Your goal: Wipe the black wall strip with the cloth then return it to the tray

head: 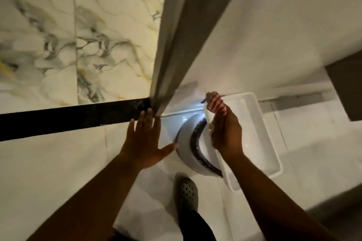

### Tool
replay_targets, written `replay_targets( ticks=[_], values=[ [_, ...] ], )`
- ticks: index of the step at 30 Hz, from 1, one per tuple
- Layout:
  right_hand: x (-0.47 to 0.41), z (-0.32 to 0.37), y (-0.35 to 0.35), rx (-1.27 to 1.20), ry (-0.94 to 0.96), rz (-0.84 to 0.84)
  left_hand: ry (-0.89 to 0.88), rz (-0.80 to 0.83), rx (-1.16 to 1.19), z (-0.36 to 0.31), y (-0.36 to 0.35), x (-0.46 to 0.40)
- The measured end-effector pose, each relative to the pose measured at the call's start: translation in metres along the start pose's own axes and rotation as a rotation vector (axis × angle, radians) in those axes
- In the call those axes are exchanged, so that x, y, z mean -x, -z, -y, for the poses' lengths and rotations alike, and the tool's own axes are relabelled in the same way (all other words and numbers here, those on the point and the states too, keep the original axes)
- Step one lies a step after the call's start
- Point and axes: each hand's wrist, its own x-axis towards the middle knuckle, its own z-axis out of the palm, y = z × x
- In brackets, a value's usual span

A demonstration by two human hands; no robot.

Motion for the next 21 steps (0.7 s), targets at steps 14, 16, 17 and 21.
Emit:
replay_targets(
  ticks=[14, 16, 17, 21],
  values=[
    [-0.067, -0.291, -0.002, 0.476, -0.187, 0.33, -0.04, 0.009, -0.035, -0.194, -0.153, -0.147],
    [-0.059, -0.304, -0.024, 0.665, -0.157, 0.415, -0.044, 0.011, -0.086, -0.202, -0.166, -0.155],
    [-0.055, -0.307, -0.031, 0.698, -0.15, 0.4, -0.036, 0.016, -0.103, -0.206, -0.171, -0.157],
    [-0.049, -0.311, -0.033, 0.596, -0.203, 0.408, 0.017, 0.046, -0.121, -0.21, -0.17, -0.154]
  ],
)
